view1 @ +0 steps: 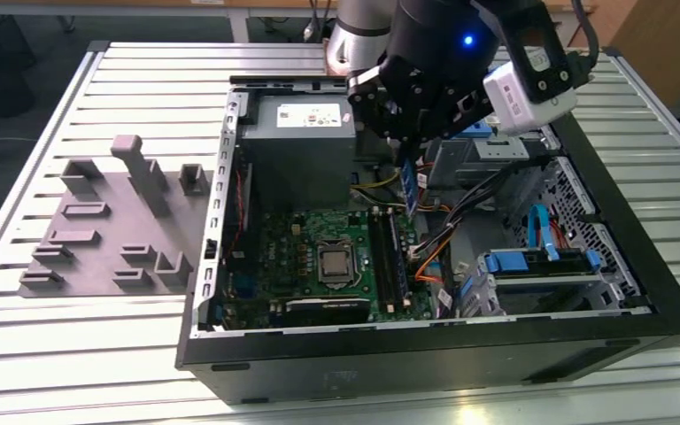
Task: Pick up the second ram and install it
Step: 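Insert the second ram into the second slot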
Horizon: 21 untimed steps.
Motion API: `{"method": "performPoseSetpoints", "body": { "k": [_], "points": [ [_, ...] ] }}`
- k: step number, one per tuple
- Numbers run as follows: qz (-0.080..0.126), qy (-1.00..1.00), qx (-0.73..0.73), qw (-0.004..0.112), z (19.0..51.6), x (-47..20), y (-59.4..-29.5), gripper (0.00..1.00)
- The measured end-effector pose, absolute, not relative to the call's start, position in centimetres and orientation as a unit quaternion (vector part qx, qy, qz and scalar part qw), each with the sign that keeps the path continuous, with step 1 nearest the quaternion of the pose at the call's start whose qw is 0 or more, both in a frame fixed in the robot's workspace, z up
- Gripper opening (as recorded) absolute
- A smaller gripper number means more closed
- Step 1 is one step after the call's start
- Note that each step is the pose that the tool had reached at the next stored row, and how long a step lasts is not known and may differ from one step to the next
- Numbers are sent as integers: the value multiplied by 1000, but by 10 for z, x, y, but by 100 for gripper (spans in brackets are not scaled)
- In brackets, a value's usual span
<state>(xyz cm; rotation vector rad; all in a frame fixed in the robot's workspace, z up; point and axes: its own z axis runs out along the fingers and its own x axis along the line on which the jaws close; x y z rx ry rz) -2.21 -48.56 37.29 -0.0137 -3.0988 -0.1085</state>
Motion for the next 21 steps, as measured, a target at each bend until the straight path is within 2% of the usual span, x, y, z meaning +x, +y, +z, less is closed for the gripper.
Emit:
{"method": "performPoseSetpoints", "body": {
  "k": [16, 21],
  "points": [
    [-35, -999, -4, 20, 344, -22, -486, 14],
    [-35, -999, -4, 20, 344, -22, -486, 14]
  ]
}}
